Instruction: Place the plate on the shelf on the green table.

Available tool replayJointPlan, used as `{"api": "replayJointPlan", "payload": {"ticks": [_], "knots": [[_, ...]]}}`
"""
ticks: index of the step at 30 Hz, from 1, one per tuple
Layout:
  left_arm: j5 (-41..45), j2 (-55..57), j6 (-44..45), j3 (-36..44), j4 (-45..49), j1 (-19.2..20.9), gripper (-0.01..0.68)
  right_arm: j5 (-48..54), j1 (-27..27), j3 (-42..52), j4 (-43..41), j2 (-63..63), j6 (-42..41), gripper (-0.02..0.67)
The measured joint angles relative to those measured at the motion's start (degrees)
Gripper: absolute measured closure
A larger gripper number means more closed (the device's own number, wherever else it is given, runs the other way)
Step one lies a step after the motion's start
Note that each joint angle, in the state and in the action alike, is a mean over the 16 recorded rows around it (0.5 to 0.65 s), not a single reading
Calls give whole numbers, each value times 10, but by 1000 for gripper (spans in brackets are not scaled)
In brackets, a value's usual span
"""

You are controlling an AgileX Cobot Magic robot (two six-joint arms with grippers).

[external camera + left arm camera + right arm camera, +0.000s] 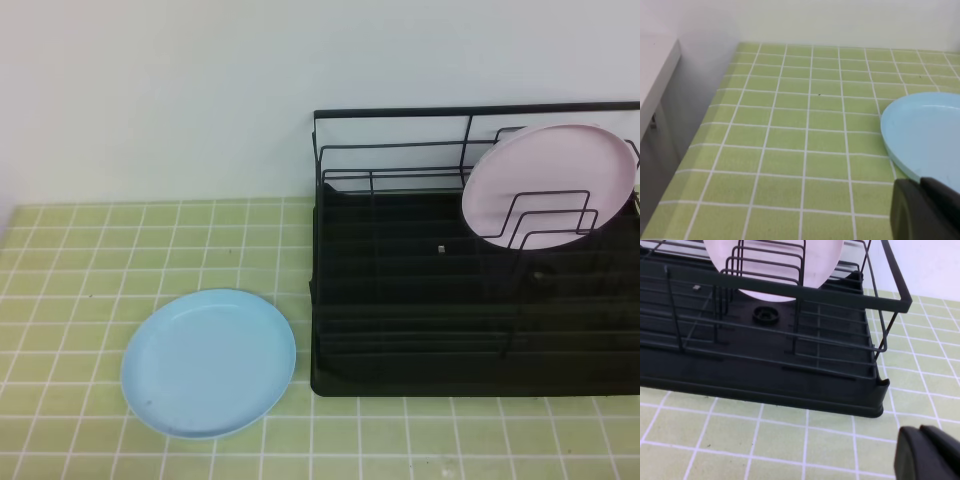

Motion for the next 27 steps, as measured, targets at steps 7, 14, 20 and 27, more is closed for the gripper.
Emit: {"api": "replayJointPlan", "payload": {"ticks": [7, 14, 20, 27], "knots": [[0, 0, 0, 0, 0, 0, 675, 0, 0, 0, 0, 0, 0, 652], [0, 0, 0, 0, 0, 0, 676, 0, 0, 0, 0, 0, 0, 652], [0, 0, 0, 0, 0, 0, 676, 0, 0, 0, 0, 0, 0, 652], [-3, 0, 3, 0, 3, 0, 676, -1, 0, 0, -2, 0, 0, 652]]}}
